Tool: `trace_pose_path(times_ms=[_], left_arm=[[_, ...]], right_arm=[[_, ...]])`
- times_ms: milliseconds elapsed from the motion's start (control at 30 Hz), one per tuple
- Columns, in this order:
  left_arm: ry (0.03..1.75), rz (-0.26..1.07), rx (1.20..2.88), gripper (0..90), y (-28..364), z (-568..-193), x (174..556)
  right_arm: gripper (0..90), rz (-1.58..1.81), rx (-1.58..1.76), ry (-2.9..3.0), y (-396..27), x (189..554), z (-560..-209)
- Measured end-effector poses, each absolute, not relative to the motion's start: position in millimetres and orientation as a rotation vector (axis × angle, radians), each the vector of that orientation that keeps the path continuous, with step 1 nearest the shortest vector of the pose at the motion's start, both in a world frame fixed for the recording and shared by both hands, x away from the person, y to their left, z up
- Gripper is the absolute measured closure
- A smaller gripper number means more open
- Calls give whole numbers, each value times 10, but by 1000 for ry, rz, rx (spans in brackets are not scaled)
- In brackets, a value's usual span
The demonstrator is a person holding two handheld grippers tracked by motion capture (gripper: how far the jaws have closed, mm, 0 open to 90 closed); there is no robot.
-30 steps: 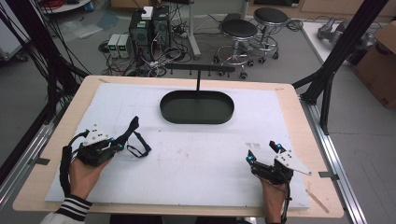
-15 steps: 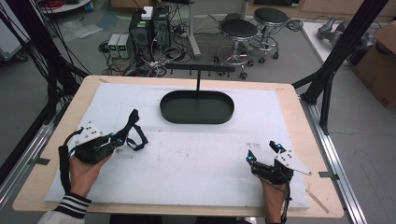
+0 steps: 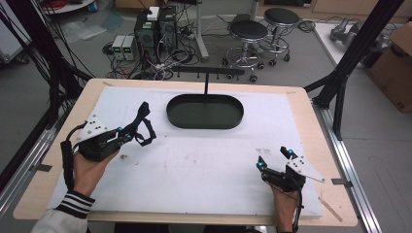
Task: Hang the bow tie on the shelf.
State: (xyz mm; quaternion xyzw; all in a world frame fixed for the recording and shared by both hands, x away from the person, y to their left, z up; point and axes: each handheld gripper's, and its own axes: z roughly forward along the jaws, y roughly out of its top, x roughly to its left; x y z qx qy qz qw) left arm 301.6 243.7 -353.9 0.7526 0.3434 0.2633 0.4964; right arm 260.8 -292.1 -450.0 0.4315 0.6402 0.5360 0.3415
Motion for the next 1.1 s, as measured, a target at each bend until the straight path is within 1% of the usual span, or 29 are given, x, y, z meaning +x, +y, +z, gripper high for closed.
trace_pose_path(times_ms=[100,600,1100], left_arm=[[799,648,1840,828,2335,-3442,3068],[701,678,1899,829,1951,-3191,3344],[682,675,1901,828,1683,-3036,3648]], right_arm=[[92,1396,1121,1662,-2927,2610,-4501],[92,1406,1128,1656,-2938,2609,-4502],[92,1425,1140,1649,-2961,2620,-4502]])
